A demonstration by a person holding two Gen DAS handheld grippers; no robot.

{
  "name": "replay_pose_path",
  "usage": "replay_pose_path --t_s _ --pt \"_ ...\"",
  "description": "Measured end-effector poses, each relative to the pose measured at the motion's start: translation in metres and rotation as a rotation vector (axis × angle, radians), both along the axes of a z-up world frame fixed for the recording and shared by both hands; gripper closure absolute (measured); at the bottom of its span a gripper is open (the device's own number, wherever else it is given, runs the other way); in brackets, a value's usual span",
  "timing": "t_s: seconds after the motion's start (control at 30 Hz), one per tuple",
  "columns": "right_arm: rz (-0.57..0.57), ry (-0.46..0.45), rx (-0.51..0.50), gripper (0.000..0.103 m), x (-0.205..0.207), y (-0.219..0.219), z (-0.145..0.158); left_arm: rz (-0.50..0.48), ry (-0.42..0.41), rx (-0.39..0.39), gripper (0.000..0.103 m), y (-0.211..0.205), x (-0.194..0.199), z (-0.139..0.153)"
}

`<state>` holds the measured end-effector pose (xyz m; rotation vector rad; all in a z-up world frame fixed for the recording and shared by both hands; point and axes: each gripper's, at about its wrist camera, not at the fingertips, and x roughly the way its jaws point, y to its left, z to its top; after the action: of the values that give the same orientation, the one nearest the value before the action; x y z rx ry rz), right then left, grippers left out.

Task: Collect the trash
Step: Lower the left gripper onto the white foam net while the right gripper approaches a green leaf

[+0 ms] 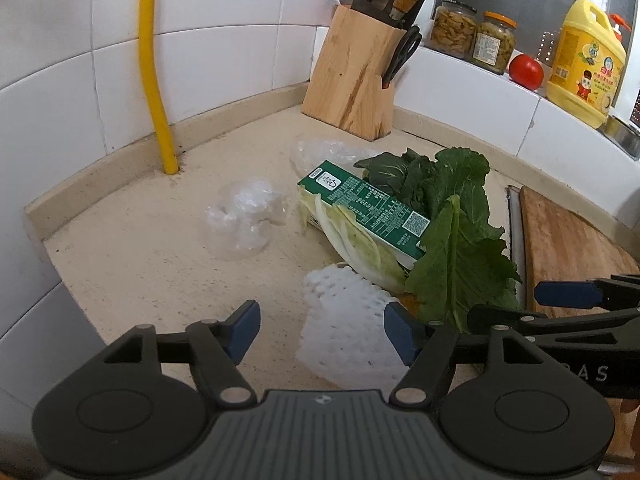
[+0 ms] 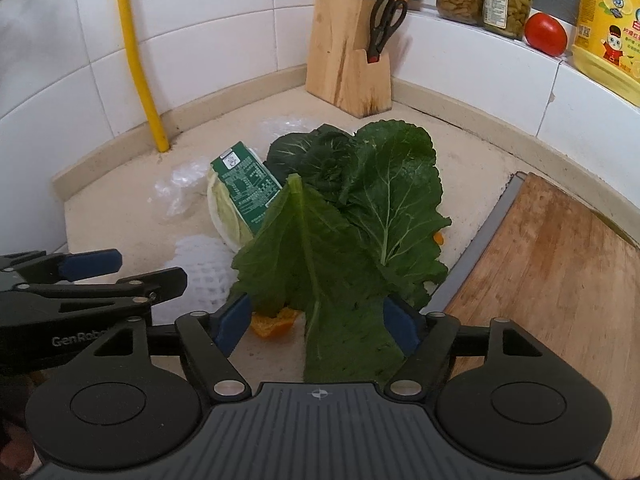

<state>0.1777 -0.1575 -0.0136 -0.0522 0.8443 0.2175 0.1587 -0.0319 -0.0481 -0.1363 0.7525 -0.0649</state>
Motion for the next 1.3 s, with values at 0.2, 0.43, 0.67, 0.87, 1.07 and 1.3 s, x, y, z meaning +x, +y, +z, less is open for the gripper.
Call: replay_pose_path --t_s 0.2,0.43,0.67,0.87,1.07,1.3 --pt "0.029 0.005 0.033 0.022 0.011 -0.01 -0.005 -0.013 0.015 0.006 0.035 -0.002 0.004 -0.005" --pt "0.059 0.023 0.02 0.02 0.027 -0.017 -0.015 -0.013 0.027 0.022 0.032 -0.005 0.011 -0.009" --pt "0.106 0.05 0.032 0.02 0.04 -0.017 -0.024 -0.001 0.054 0.005 0.031 0.0 0.02 -0.016" --pt "0.132 0.074 0.039 0.021 0.051 -0.013 -0.031 0.01 0.083 -0.008 0.031 0.003 0.027 -0.023" --pt "0.159 0.092 0.028 0.025 0.054 -0.013 -0.035 -0.016 0.088 -0.011 0.031 0.0 0.03 -0.025" --pt "0.184 0.083 -0.032 0.038 0.048 -0.01 -0.036 -0.057 0.092 0.002 0.031 -0.009 0.031 -0.026"
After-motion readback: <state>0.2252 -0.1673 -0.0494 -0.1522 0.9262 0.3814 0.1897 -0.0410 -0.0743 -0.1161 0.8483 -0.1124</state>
